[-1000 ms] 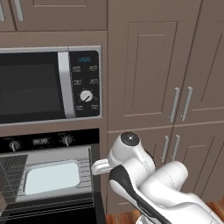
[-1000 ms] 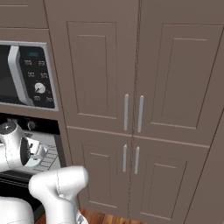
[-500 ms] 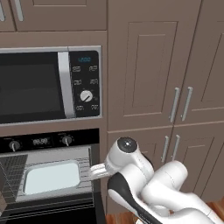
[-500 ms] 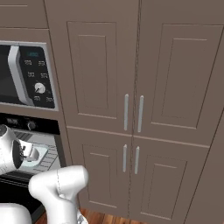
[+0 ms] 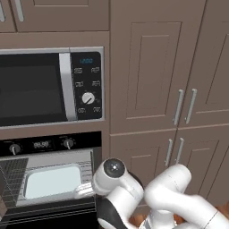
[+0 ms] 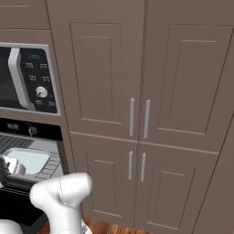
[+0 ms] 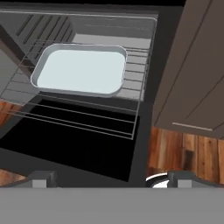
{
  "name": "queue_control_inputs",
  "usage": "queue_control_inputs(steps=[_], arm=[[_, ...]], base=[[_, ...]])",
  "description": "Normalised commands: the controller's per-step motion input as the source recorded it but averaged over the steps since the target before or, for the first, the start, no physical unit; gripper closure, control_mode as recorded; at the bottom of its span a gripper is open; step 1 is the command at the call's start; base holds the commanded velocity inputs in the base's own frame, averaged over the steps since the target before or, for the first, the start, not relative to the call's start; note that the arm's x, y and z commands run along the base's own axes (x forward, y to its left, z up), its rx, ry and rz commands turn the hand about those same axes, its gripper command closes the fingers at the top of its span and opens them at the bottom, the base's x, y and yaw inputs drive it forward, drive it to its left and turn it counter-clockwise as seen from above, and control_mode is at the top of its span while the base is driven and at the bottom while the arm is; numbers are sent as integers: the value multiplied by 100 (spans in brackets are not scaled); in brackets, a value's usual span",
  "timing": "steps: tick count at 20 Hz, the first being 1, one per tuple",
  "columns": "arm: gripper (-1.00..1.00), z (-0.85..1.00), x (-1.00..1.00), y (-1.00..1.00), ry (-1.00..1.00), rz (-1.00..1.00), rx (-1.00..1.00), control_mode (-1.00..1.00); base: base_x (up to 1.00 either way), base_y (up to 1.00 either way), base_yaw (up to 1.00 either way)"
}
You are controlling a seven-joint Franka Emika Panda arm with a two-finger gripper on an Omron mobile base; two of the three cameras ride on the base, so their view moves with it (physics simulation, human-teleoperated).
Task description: Take the baked cake out of the oven and place it on the plate for cooling. Then close the oven door.
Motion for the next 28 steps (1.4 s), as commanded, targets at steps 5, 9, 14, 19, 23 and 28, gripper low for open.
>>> queue_control_inputs(steps=[5, 9, 14, 19, 23, 28], arm=[[-100, -40, 5, 58, 5, -7, 0, -100], [-100, -38, 1, 57, 8, -5, 0, -100], [-100, -47, 10, 41, 9, -6, 0, -100], [-100, -31, 37, 44, 15, -9, 0, -100], [-100, -47, 20, 42, 17, -8, 0, -100], [-100, -47, 21, 35, 15, -2, 0, -100]], base=[[0, 0, 0], [0, 0, 0], [0, 0, 0], [0, 0, 0], [0, 0, 0], [0, 0, 0]])
